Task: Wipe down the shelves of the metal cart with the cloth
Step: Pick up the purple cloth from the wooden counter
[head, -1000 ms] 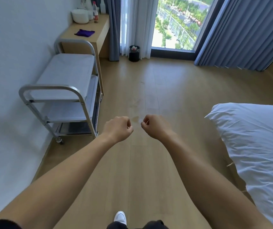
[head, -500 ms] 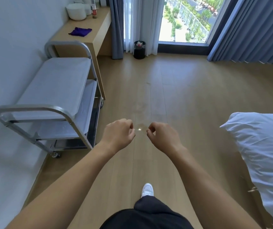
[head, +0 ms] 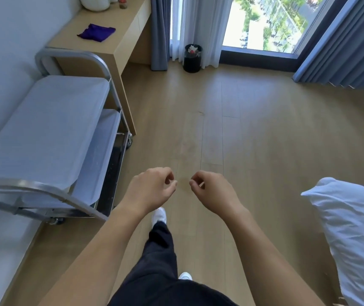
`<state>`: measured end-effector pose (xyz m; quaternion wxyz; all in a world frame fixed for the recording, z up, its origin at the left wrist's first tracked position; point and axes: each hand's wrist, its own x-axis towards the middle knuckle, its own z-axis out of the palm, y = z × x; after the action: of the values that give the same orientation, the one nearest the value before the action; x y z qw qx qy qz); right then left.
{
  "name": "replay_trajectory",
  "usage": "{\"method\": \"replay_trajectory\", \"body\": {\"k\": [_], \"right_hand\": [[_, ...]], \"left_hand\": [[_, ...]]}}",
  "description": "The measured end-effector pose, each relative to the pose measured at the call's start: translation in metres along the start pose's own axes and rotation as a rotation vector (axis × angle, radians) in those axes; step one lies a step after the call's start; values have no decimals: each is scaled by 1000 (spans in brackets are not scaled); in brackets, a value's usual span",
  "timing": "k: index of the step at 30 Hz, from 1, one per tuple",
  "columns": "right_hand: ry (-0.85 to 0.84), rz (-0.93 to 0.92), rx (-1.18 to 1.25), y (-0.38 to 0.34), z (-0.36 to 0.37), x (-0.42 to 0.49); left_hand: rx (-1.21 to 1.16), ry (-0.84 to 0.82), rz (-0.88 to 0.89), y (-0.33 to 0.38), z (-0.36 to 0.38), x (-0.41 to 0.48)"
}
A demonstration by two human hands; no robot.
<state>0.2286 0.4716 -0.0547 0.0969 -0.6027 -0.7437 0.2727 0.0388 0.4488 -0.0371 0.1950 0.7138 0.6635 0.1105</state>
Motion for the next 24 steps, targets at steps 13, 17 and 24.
{"method": "replay_trajectory", "body": {"k": [13, 17, 24], "right_hand": [[-5, 14, -68, -32, -59, 274], [-8, 43, -22, -39, -69, 330], [-67, 24, -35, -32, -88, 442]], "left_hand": [[0, -62, 54, -78, -67, 265], [-2, -73, 69, -91, -93, 327], [-14, -91, 19, -110, -102, 429]]}}
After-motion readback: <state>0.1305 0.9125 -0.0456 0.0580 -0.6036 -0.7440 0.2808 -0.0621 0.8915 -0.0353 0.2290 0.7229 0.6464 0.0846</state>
